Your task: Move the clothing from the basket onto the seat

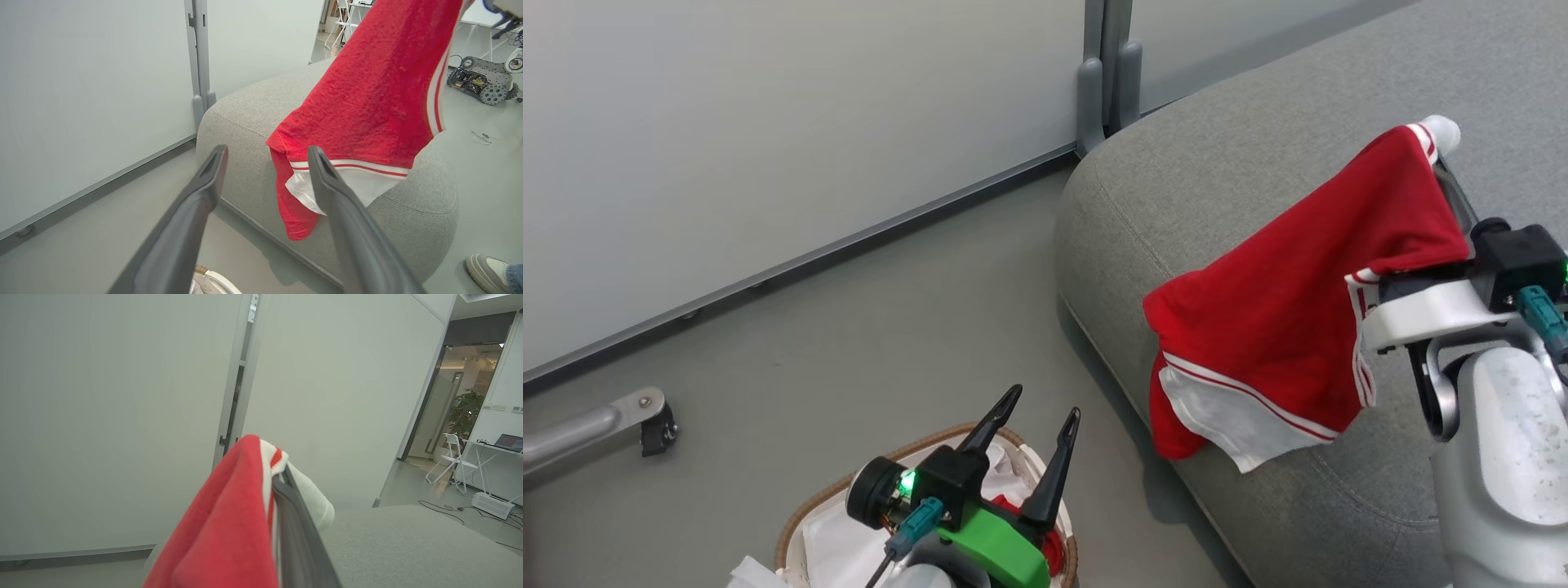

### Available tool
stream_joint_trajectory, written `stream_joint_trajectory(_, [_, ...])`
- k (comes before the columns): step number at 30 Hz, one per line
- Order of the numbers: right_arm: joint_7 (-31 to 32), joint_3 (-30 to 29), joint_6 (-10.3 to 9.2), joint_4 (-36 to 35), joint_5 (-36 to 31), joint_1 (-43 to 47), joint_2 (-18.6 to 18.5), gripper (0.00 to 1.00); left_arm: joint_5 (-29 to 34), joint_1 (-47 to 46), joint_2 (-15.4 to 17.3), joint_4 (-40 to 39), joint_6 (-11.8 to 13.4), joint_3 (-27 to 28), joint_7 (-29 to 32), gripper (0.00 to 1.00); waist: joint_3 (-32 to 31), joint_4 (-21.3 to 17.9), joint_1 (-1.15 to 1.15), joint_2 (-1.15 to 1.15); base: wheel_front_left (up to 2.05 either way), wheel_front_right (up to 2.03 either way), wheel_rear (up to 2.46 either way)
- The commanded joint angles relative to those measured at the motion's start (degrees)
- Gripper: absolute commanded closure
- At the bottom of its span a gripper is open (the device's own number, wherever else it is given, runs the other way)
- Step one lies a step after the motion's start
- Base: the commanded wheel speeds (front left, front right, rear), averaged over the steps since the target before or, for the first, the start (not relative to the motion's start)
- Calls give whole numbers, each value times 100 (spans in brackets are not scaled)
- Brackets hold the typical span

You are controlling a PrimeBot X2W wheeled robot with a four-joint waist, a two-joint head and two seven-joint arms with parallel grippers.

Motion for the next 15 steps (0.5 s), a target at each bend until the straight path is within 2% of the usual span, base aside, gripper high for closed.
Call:
stream_joint_trajectory(1, [-30, -78, -8, -40, -46, -200, -21, 100, 87, -127, 21, -31, -13, -34, -4, 0, 215, -3, 0, 0, 0, 0, 0])
stream_joint_trajectory(6, [-30, -315, -8, -105, -312, -754, -24, 100, 190, -370, 24, -89, -13, -159, -4, 0, 680, 197, 0, 0, 0, 0, 0])
stream_joint_trajectory(10, [-29, -582, -8, -91, -421, -1533, -149, 100, 323, -637, 58, -141, -13, -221, -4, 0, 1166, 397, 0, 0, 0, 0, 0])
stream_joint_trajectory(15, [-29, -900, -8, 55, -500, -2664, -613, 100, 452, -1061, 135, -205, -13, -316, -4, 0, 1883, 701, 0, 0, 0, 0, 0])
